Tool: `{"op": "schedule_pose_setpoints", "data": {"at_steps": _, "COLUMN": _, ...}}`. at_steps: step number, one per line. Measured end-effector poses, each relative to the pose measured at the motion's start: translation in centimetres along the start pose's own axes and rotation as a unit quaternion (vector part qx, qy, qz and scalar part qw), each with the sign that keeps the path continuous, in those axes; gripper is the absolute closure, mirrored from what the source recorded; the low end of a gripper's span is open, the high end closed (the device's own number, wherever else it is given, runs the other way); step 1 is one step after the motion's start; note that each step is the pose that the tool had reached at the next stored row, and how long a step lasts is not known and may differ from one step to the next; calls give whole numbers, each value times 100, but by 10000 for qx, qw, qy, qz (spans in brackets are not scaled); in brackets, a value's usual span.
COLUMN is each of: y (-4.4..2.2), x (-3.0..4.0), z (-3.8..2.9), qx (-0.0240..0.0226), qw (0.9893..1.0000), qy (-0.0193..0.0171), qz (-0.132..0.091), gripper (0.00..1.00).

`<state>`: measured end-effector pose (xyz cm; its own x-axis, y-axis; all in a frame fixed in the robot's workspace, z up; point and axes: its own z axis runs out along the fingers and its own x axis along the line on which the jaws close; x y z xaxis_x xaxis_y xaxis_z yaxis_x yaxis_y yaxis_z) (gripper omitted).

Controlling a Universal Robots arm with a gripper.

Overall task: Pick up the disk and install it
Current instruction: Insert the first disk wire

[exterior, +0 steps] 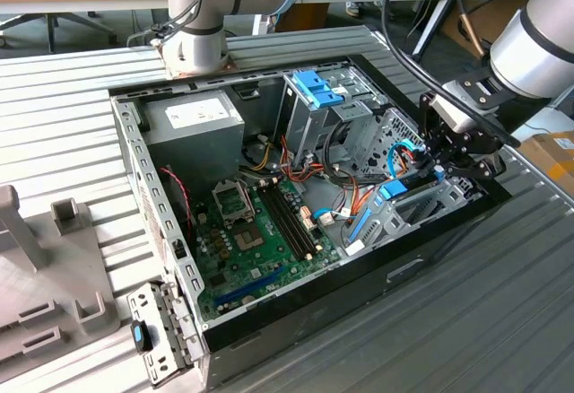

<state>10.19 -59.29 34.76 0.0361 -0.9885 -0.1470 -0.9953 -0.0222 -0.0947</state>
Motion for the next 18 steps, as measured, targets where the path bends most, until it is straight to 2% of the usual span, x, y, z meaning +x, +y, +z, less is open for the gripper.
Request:
{"op": "schedule_pose_setpoints", "data": {"at_steps": 8, "y": 1, "x": 6, "z": 2, "qx": 7, "qw": 10000, "qy": -6, "qz": 0, "gripper": 84}}
{"op": "schedule_pose_setpoints", "data": {"at_steps": 11, "y": 4, "x": 7, "z": 1, "qx": 9, "qw": 10000, "qy": -19, "qz": 1, "gripper": 84}}
{"op": "schedule_pose_setpoints", "data": {"at_steps": 18, "y": 20, "x": 9, "z": 12, "qx": 35, "qw": 10000, "qy": -32, "qz": -2, "gripper": 84}}
